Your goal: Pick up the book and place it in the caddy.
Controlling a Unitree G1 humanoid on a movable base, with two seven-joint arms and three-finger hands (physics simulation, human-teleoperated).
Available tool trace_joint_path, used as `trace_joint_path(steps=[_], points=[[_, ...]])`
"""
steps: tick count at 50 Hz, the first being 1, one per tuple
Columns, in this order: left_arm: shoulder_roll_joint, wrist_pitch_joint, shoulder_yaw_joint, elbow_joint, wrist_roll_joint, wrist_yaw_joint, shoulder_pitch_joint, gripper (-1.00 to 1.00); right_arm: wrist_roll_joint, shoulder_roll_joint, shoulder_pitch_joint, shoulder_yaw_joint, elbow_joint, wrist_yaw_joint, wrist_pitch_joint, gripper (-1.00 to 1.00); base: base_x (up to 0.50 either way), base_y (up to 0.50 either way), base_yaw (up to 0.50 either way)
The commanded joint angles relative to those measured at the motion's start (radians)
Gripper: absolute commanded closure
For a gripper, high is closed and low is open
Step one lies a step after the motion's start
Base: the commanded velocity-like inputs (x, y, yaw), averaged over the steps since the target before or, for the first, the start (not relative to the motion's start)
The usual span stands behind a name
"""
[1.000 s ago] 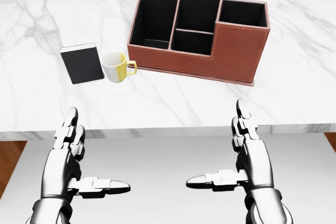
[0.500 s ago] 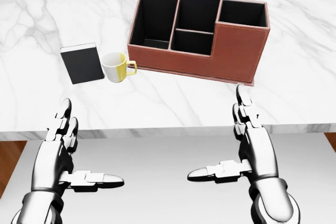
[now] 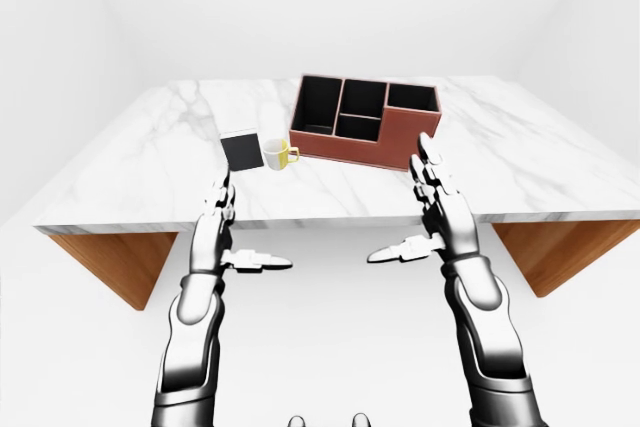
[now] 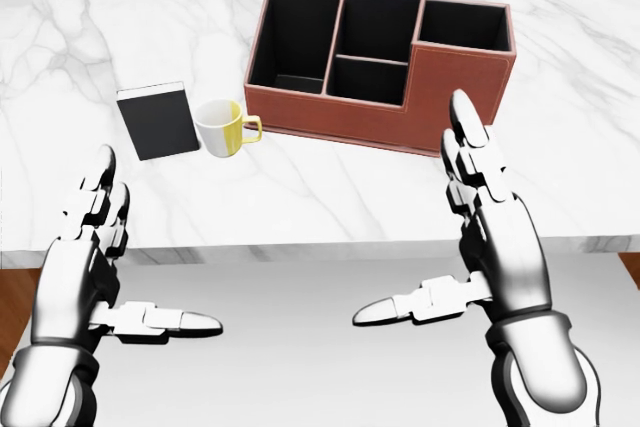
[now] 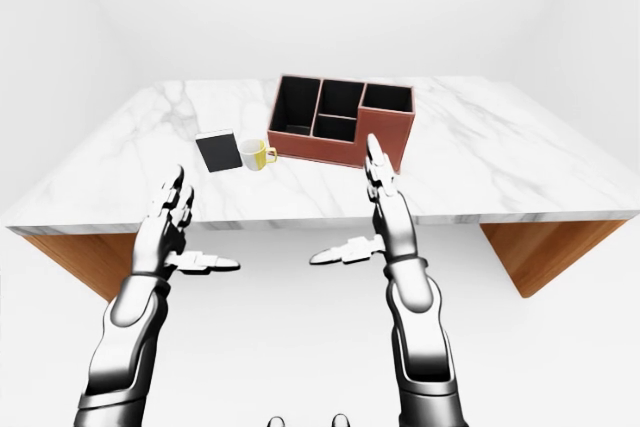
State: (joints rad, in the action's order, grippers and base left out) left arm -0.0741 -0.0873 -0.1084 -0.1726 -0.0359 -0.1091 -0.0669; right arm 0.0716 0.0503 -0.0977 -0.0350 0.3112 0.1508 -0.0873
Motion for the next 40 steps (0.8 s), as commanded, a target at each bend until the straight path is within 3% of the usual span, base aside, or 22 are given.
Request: trace_joint_path(steps=[1,40], points=[[-0.005,0.000,-0.012,-0.030,-0.002,-0.010,-0.007,-1.00,0.015,-0.002,0.015,0.021,0.094,0.047,0.000,-1.00,0.00,0.36,0.00],[0.002,0.000,0.001,-0.011,-0.002,-0.012,-0.001,-1.00,0.047,-0.011,0.017,0.033,0.082,0.059,0.000,-1.00,0.08,0.50,0.00]])
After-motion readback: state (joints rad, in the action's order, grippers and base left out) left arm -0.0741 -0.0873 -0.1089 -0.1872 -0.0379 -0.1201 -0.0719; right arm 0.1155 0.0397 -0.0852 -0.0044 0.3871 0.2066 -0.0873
